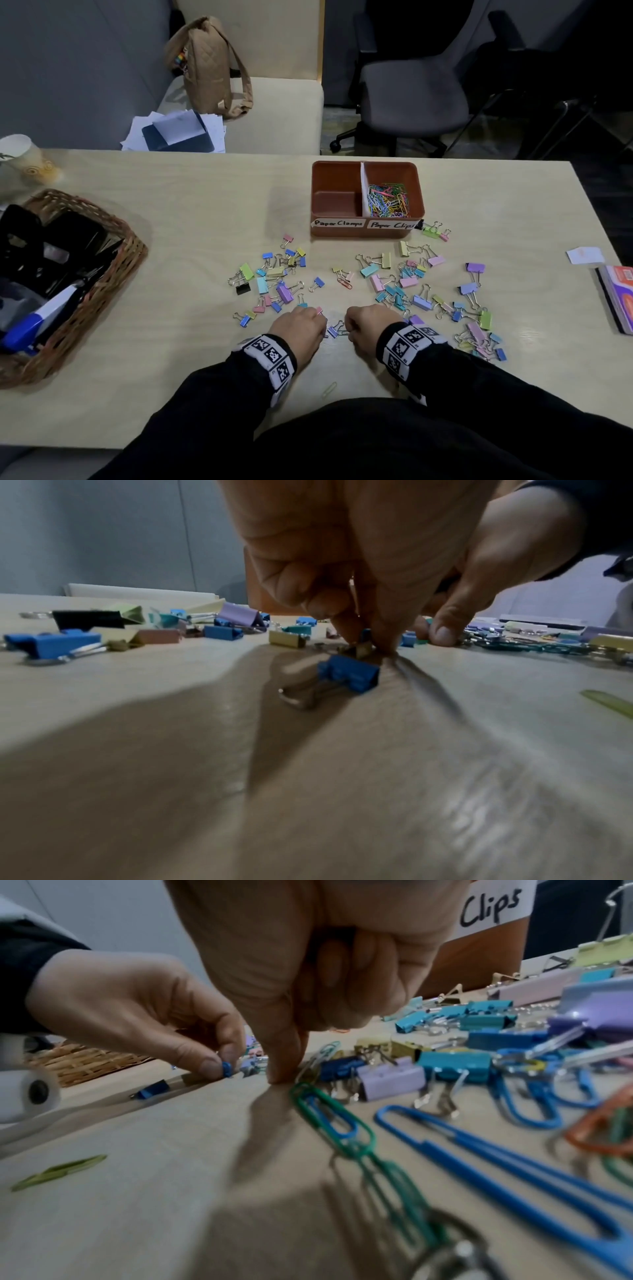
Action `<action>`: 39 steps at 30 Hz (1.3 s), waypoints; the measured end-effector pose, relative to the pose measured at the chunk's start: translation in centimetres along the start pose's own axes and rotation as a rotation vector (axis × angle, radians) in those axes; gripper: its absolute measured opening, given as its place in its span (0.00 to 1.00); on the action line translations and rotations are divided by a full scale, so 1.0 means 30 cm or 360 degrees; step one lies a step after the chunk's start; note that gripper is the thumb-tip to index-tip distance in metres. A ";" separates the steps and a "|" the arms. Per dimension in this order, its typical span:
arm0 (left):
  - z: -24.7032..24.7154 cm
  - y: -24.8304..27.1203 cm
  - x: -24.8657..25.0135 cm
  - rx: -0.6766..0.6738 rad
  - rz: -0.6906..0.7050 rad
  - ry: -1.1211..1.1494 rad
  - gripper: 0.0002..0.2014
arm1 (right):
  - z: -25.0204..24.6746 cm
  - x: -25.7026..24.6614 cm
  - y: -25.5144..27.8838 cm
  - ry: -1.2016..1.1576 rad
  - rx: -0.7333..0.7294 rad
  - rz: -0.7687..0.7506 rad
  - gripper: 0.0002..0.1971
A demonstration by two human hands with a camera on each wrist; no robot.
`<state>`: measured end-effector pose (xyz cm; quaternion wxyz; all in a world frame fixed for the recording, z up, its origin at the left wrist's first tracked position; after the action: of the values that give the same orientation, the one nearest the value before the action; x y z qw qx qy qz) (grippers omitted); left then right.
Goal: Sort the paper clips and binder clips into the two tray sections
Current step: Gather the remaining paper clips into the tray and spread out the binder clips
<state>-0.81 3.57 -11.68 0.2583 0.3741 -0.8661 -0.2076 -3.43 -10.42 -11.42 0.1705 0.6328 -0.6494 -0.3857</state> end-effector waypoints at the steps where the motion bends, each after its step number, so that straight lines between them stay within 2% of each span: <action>1: -0.004 0.002 -0.006 0.0012 -0.0006 0.0066 0.11 | 0.003 -0.007 0.000 0.0058 -0.0011 -0.0023 0.01; 3: -0.013 0.010 -0.026 0.0057 -0.0037 0.0249 0.09 | 0.007 -0.027 -0.002 0.0223 -0.0046 -0.0066 0.05; 6: -0.016 0.023 -0.042 0.0074 -0.0040 0.0419 0.10 | 0.007 -0.056 -0.003 0.0421 -0.0101 -0.0097 0.13; 10: -0.006 0.039 -0.010 -0.0094 -0.0027 0.0454 0.09 | -0.013 -0.032 0.017 0.0222 -0.0124 -0.0079 0.12; 12: 0.014 0.046 0.004 -0.0153 -0.0012 0.0470 0.10 | -0.035 0.008 0.031 0.0059 -0.0031 -0.0061 0.12; 16: 0.048 0.059 0.026 -0.0126 -0.0001 0.0384 0.10 | -0.064 0.134 0.053 -0.0280 0.0218 0.0114 0.15; 18: 0.052 0.070 0.036 -0.0139 0.0000 0.0316 0.10 | -0.063 0.185 0.063 -0.0414 0.0307 0.0203 0.13; 22: 0.085 0.086 0.071 -0.0349 0.0060 0.0073 0.20 | -0.038 0.237 0.087 -0.0585 0.0378 0.0308 0.08; 27: 0.097 0.079 0.090 -0.0347 0.0112 0.0025 0.16 | -0.008 0.253 0.099 -0.0742 0.0480 0.0315 0.12; 31: 0.075 0.054 0.093 -0.0257 0.0135 0.0043 0.09 | -0.013 0.239 0.100 -0.0718 0.0495 0.0293 0.13; 36: 0.062 0.038 0.122 -0.0242 0.0143 -0.0037 0.16 | -0.021 0.208 0.101 -0.0579 0.0428 0.0224 0.09; 39: 0.069 0.034 0.145 -0.0270 0.0172 -0.0092 0.15 | -0.029 0.193 0.103 -0.0514 0.0386 0.0215 0.07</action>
<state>-5.17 1.28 -11.46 0.2749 0.2977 -0.8714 -0.2766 -5.75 -16.48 -10.19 0.0123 0.5338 -0.7508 -0.3888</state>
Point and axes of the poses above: each hand's wrist, its own y-axis away from the middle knuckle, its own z-axis out of the palm, x = y × z, the point moved 5 cm from there along -y, towards the middle knuckle, and after that the axes turned 10 degrees about -x, right-handed, at the moved point
